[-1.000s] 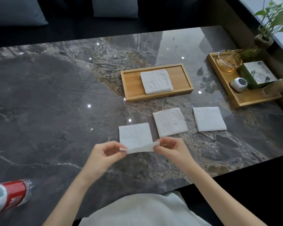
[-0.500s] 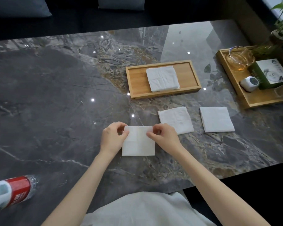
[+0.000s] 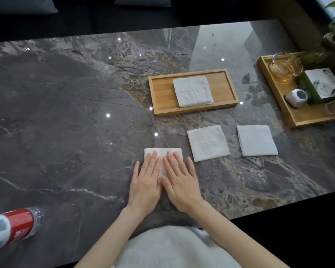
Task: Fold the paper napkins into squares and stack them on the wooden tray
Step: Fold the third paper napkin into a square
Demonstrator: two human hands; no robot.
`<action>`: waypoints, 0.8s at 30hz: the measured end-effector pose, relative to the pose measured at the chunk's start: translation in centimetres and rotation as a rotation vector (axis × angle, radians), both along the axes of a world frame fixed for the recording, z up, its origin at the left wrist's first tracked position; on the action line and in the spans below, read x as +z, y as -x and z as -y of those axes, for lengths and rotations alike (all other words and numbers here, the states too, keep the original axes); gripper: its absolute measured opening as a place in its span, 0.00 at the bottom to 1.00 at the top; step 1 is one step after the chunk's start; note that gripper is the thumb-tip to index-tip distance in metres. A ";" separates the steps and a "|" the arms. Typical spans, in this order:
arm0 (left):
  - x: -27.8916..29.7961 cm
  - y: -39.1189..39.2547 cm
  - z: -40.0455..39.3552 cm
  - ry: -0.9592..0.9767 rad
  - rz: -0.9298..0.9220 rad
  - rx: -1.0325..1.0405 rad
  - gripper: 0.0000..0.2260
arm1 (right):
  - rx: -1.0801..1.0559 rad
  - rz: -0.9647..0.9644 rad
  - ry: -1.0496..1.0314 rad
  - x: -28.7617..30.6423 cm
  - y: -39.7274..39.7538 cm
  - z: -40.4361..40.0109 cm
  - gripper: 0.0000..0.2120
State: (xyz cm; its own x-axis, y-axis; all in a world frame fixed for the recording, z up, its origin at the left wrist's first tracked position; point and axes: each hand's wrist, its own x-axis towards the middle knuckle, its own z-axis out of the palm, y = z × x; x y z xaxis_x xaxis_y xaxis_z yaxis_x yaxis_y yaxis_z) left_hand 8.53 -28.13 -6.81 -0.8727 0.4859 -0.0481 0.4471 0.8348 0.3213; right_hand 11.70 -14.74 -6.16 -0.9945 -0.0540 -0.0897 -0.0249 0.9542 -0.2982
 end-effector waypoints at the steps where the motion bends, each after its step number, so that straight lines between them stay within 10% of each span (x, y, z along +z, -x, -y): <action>1: -0.2 -0.1 0.3 0.035 0.013 0.007 0.23 | -0.004 0.033 -0.031 -0.4 -0.2 -0.3 0.28; 24: 0.8 -1.3 2.8 -0.011 0.083 -0.137 0.21 | 0.201 -0.477 0.017 -1.4 -2.3 -4.0 0.10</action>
State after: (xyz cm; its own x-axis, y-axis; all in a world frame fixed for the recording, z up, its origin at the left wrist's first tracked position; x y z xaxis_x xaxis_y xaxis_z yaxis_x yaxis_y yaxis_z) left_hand 9.81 -30.91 -6.05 -0.7912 0.6013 -0.1116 0.5282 0.7638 0.3710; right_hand 13.99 -10.79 -7.52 -0.8944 -0.2454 0.3738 -0.3440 0.9118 -0.2245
